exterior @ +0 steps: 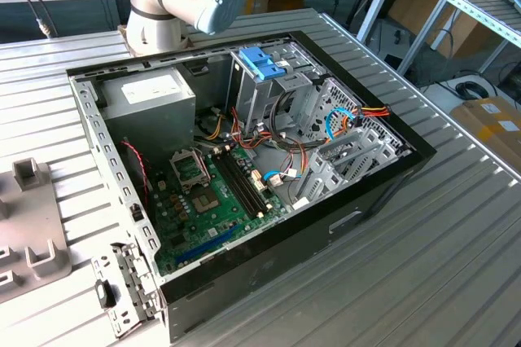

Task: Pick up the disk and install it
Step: 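Pick up the disk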

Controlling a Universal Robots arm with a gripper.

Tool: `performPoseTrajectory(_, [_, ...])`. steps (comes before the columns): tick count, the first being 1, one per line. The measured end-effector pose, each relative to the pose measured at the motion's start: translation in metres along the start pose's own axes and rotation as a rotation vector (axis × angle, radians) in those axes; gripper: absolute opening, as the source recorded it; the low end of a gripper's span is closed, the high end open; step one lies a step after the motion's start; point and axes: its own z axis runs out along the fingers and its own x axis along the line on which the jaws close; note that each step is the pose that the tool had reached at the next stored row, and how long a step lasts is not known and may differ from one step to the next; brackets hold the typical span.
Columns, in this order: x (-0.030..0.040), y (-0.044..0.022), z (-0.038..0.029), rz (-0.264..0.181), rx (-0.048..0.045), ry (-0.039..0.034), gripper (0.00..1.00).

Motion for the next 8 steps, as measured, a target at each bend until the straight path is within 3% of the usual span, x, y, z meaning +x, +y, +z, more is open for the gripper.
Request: performPoseTrajectory(8, [-0.0001, -0.0024, -0.0001, 0.000, 0.0000, 0.0005, 0.37])
